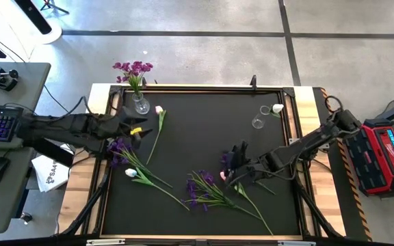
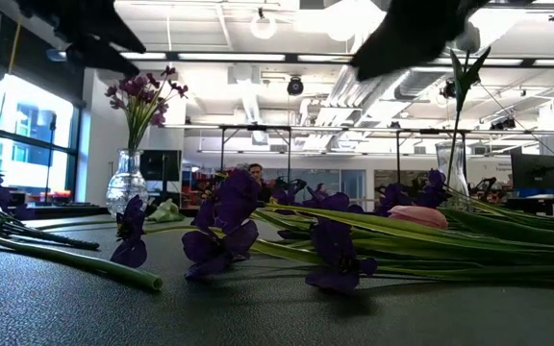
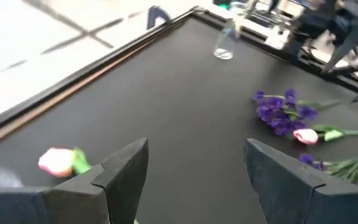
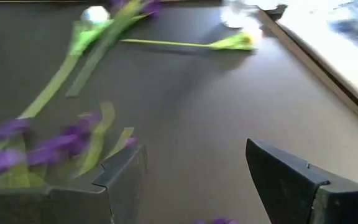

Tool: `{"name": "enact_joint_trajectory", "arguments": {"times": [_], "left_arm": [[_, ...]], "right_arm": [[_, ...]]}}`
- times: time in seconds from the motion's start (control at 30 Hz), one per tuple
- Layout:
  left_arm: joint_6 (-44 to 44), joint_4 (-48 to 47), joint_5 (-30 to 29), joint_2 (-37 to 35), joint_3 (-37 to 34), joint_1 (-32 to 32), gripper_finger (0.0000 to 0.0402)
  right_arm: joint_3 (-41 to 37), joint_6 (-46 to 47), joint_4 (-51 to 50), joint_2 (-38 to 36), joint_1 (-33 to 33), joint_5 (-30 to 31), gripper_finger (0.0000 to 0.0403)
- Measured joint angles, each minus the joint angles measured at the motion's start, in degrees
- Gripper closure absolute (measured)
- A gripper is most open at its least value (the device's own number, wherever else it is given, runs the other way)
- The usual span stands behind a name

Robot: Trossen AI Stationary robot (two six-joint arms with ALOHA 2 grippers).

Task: Sort flowers into vase by color
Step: Put the bottom right pink tulip into the right transparent vase

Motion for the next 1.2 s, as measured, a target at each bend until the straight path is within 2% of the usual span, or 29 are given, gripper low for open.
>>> {"name": "enact_joint_trajectory", "arguments": {"times": [0.17,0.33,0.5,0.7,0.87,1.2], "left_arm": [[3.9,2.3,-6.7,3.9,-0.8,-5.9,0.0149],[3.8,6.7,-13.0,7.1,-4.6,-8.9,0.0149],[4.7,14.4,-14.9,9.0,-9.0,-9.6,0.0149],[5.9,24.7,-23.5,11.0,-14.4,-9.2,0.0149],[7.8,29.3,-24.4,11.8,-16.9,-9.2,0.0149],[8.4,31.6,-23.3,11.7,-17.4,-9.2,0.0149]], "right_arm": [[8.4,4.0,-11.1,0.0,0.0,-7.6,0.0144],[10.6,13.6,-17.4,0.0,1.7,-13.2,0.0144],[10.6,29.9,-23.3,0.0,5.3,-18.9,0.0144],[10.6,51.3,-32.5,0.7,11.4,-20.7,0.0144],[10.6,51.6,-34.9,6.0,14.6,-20.8,0.0144],[10.6,51.2,-33.0,15.9,12.8,-26.4,0.0144]]}}
